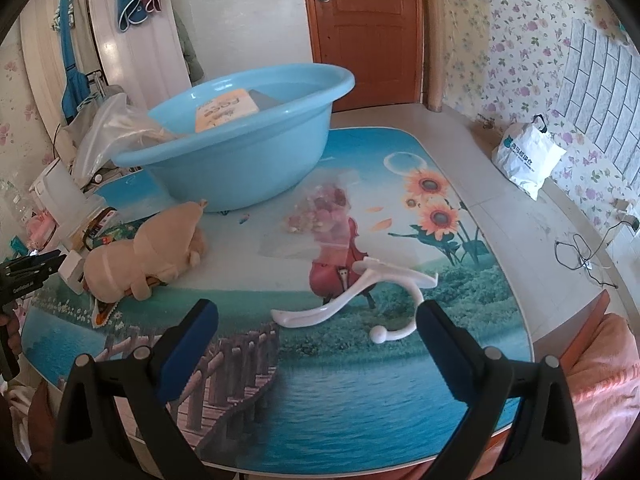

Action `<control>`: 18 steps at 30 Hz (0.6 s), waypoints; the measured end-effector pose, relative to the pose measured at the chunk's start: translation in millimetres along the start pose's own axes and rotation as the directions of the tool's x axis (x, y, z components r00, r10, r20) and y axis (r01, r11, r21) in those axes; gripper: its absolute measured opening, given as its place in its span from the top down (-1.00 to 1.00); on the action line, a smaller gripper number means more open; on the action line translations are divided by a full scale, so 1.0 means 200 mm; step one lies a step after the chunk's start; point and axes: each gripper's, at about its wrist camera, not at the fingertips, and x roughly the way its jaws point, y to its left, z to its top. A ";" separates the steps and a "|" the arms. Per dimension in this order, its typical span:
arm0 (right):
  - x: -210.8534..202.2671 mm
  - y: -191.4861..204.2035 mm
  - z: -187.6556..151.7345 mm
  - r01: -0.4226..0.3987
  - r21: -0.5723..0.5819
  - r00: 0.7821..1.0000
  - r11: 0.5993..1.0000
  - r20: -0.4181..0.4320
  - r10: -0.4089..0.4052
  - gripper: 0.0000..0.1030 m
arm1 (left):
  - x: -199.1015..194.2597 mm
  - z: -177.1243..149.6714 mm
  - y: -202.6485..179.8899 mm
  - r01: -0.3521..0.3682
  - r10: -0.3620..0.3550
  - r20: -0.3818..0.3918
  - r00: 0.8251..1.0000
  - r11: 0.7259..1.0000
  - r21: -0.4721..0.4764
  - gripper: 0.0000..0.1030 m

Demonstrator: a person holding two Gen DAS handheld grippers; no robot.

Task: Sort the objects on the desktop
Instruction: 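Move left tool to the white round cotton pad while right approaches the white plastic hook, then grasp the white round pad with left tool while right grasps the white hook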

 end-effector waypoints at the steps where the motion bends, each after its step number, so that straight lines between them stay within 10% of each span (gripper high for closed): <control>1: 0.00 0.00 0.00 0.001 0.002 1.000 1.000 0.000 -0.001 -0.97 | -0.01 -0.01 -0.01 0.008 -0.008 -0.001 1.000 1.000 -0.001 0.29; 18: 0.06 -0.12 0.02 0.056 0.069 0.998 0.996 -0.003 -0.056 -0.96 | -0.13 -0.16 -0.23 0.080 -0.080 0.005 0.997 0.996 0.035 0.28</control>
